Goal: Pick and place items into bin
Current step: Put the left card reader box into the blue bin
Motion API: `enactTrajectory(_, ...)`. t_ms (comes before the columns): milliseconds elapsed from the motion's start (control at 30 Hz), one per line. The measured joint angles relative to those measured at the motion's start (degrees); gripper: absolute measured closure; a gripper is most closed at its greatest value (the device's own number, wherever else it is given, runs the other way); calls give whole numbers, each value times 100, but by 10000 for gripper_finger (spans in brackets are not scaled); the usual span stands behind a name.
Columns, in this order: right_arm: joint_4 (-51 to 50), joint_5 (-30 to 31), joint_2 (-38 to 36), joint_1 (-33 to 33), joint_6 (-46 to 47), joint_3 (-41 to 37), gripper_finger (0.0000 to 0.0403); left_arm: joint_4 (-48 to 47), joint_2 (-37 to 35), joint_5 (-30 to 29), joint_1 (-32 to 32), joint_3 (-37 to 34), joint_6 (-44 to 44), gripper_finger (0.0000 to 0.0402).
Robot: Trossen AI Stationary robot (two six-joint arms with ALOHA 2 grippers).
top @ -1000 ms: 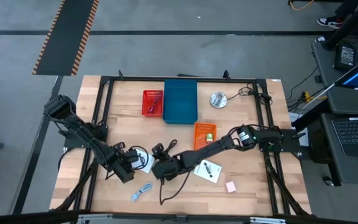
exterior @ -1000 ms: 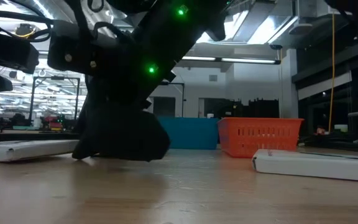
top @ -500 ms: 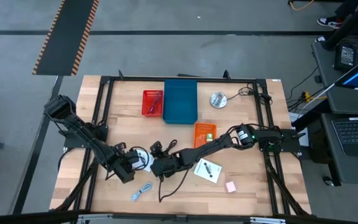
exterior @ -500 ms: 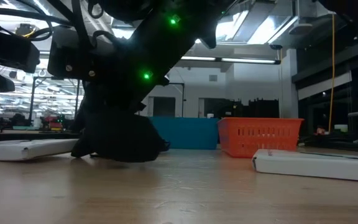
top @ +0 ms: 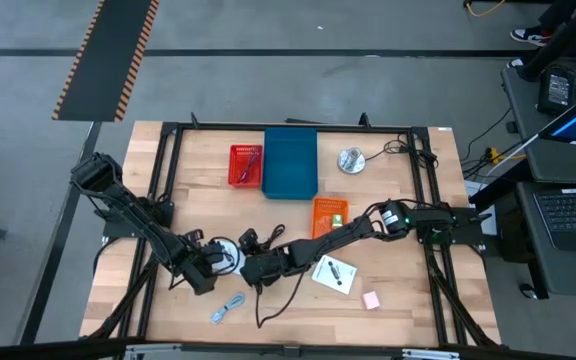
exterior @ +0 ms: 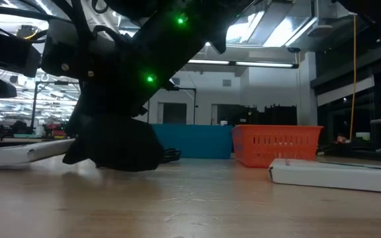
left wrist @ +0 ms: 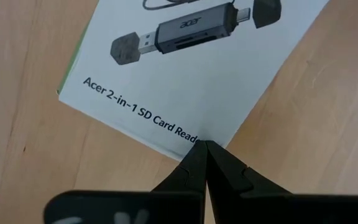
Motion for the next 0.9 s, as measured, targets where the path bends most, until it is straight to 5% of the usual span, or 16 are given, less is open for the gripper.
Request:
enactTrajectory(500, 146, 47, -7, 9, -19, 10, 301, 423, -450, 210, -9, -64, 472, 400)
enactTrajectory(900, 352, 40, -15, 7, -22, 24, 368, 778, -989, -325, 0, -34, 1088, 400)
